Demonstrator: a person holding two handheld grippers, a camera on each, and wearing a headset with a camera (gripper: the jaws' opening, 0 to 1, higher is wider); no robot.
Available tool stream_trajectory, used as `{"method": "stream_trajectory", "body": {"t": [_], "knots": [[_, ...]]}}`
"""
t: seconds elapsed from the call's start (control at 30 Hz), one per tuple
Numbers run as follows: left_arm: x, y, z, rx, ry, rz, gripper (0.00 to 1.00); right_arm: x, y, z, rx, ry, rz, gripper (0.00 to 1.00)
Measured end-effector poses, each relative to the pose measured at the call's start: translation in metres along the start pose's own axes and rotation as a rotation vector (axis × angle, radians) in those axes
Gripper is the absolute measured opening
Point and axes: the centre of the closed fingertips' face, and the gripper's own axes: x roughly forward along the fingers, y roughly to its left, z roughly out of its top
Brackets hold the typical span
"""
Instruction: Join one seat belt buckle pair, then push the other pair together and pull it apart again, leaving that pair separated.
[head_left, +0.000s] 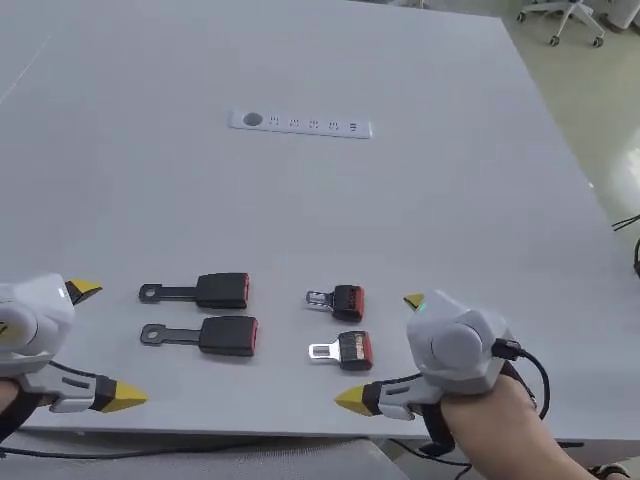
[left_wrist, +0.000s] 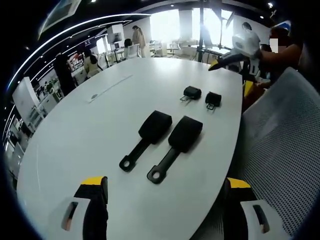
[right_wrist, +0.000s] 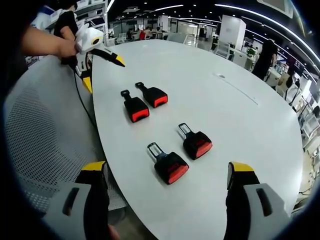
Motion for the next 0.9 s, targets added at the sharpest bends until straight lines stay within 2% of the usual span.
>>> {"method": "stream_trajectory", "body": {"t": [0.5, 0.9], "knots": [[0.0016, -0.0013, 0.0005, 0.000, 0.001, -0.007, 0.97, 0.0022, 0.0013, 0.0074, -0.018, -0.001, 0.005, 0.99], [0.0025, 0.0004, -0.0007, -0.009, 0.003, -0.004, 0.98, 0.0036, 0.0026, 0.0069, -0.022, 0.004, 0.008, 0.99]]}}
